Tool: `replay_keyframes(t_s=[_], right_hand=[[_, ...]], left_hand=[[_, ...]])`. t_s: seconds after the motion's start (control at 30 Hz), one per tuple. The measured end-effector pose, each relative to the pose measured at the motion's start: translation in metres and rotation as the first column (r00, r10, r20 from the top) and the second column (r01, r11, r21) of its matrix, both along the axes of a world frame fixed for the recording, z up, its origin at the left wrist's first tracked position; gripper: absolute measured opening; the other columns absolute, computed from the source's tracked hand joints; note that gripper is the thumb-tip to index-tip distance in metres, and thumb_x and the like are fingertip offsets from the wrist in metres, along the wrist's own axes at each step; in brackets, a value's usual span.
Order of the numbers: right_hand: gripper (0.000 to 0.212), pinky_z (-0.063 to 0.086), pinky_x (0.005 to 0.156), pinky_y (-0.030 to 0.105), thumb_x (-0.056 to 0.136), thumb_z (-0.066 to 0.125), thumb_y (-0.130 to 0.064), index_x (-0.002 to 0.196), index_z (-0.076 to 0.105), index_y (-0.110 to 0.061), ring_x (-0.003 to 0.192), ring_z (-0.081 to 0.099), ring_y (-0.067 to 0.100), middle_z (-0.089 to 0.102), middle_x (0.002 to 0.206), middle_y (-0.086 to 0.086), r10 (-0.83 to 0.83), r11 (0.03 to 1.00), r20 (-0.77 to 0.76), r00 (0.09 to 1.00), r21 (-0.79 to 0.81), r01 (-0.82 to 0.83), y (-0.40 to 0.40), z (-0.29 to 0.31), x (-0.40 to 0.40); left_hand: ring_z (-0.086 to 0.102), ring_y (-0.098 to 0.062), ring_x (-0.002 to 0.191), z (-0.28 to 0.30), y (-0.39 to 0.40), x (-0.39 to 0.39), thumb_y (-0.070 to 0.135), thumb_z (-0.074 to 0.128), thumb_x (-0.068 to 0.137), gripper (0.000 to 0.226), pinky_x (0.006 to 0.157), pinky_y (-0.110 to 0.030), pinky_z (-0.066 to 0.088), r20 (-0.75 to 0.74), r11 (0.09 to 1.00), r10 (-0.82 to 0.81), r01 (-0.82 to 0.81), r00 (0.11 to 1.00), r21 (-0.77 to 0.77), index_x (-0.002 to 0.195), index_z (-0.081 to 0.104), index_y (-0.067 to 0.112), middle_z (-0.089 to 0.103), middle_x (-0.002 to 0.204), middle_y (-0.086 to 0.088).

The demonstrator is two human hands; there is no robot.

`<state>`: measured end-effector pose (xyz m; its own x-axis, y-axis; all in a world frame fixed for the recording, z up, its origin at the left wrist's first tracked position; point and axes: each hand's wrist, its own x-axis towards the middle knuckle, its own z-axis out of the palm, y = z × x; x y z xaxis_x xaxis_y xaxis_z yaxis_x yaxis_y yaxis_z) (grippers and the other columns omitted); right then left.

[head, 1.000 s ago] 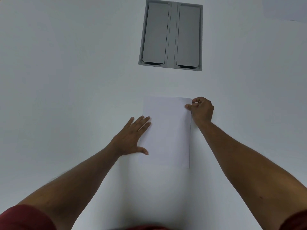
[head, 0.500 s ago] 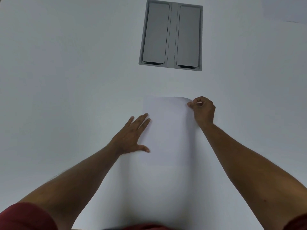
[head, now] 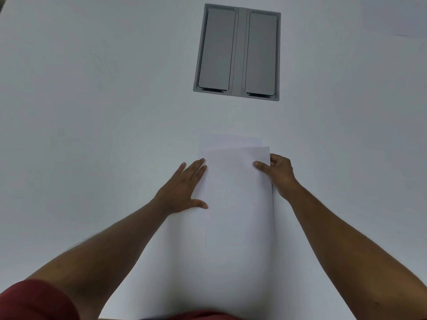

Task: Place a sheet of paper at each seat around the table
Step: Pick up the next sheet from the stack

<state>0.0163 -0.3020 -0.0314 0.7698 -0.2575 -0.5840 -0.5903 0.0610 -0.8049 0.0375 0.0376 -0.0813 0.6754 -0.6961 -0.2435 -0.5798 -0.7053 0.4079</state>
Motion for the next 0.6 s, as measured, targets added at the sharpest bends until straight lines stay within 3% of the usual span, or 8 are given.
replay_keyframes(t_s=[0.07,0.13,0.2,0.27,0.33,0.43,0.47,0.6], right_hand=[[0.031,0.065,0.091,0.042,0.088,0.086,-0.010,0.118,0.080,-0.010,0.104,0.080,0.032,0.083,0.110,0.008,-0.006,1.000,0.015,1.000,0.014,0.006,-0.001,0.005,0.000],[0.031,0.064,0.092,0.043,0.088,0.086,-0.013,0.119,0.080,-0.012,0.103,0.080,0.031,0.083,0.111,0.008,-0.012,1.000,0.025,1.000,0.018,0.011,-0.002,0.014,0.001],[0.033,0.064,0.093,0.044,0.089,0.086,-0.015,0.120,0.080,-0.014,0.105,0.080,0.031,0.083,0.112,0.008,-0.012,0.999,0.027,1.000,0.034,0.011,-0.002,0.025,0.002],[0.033,0.063,0.096,0.047,0.090,0.086,-0.017,0.122,0.079,-0.015,0.108,0.079,0.033,0.082,0.115,0.008,0.000,0.998,0.033,0.999,0.062,-0.002,-0.003,0.037,0.003],[0.033,0.062,0.099,0.048,0.091,0.084,-0.018,0.124,0.077,-0.014,0.111,0.077,0.036,0.081,0.118,0.010,0.023,0.994,0.039,0.999,0.110,-0.027,-0.002,0.051,0.005],[0.036,0.060,0.102,0.047,0.093,0.081,-0.015,0.128,0.074,-0.009,0.112,0.076,0.034,0.079,0.123,0.014,0.063,0.982,0.051,0.997,0.176,-0.071,0.001,0.072,0.006],[0.035,0.060,0.102,0.046,0.094,0.080,-0.014,0.128,0.074,-0.008,0.112,0.076,0.033,0.079,0.123,0.014,0.076,0.979,0.050,0.996,0.186,-0.084,0.002,0.079,0.006],[0.036,0.062,0.099,0.042,0.093,0.078,-0.019,0.127,0.074,-0.007,0.112,0.075,0.031,0.079,0.124,0.014,0.108,0.967,0.050,0.993,0.228,-0.117,0.008,0.104,-0.002]], left_hand=[[-0.001,-0.013,0.168,0.009,-0.004,-0.004,0.090,0.052,0.087,0.125,0.137,-0.050,0.009,-0.041,0.987,0.131,-0.134,0.991,-0.092,0.173,0.011,0.010,0.001,0.182,-0.003],[0.006,-0.006,0.165,0.022,-0.011,-0.007,0.082,0.061,0.089,0.116,0.136,-0.039,0.011,-0.150,0.915,0.345,-0.368,0.927,-0.169,0.172,0.018,0.014,0.008,0.181,0.005],[0.027,-0.008,0.161,0.036,-0.020,-0.008,0.074,0.071,0.088,0.108,0.131,-0.034,0.025,-0.277,0.791,0.521,-0.579,0.807,-0.199,0.170,0.028,0.019,0.027,0.177,0.007],[0.057,-0.013,0.142,0.050,-0.031,-0.005,0.066,0.080,0.083,0.102,0.121,-0.036,0.046,-0.453,0.601,0.612,-0.754,0.648,-0.266,0.165,0.042,0.018,0.054,0.160,0.002],[0.067,-0.013,0.126,0.064,-0.041,0.004,0.054,0.086,0.084,0.097,0.113,-0.034,0.051,-0.625,0.446,0.605,-0.860,0.493,-0.247,0.164,0.045,0.019,0.068,0.145,0.000],[0.067,-0.012,0.129,0.081,-0.052,0.014,0.040,0.085,0.092,0.088,0.114,-0.035,0.049,-0.837,0.393,0.424,-0.903,0.347,-0.176,0.166,0.040,0.019,0.068,0.146,0.001],[0.070,-0.014,0.126,0.085,-0.053,0.016,0.033,0.084,0.095,0.078,0.111,-0.034,0.053,-0.894,0.382,0.329,-0.909,0.304,-0.169,0.162,0.046,0.019,0.072,0.140,0.002],[0.077,-0.032,0.118,0.095,-0.048,0.016,0.015,0.085,0.092,0.044,0.091,-0.032,0.065,-0.942,0.331,0.167,-0.916,0.292,-0.226,0.134,0.073,0.008,0.082,0.122,-0.008]])
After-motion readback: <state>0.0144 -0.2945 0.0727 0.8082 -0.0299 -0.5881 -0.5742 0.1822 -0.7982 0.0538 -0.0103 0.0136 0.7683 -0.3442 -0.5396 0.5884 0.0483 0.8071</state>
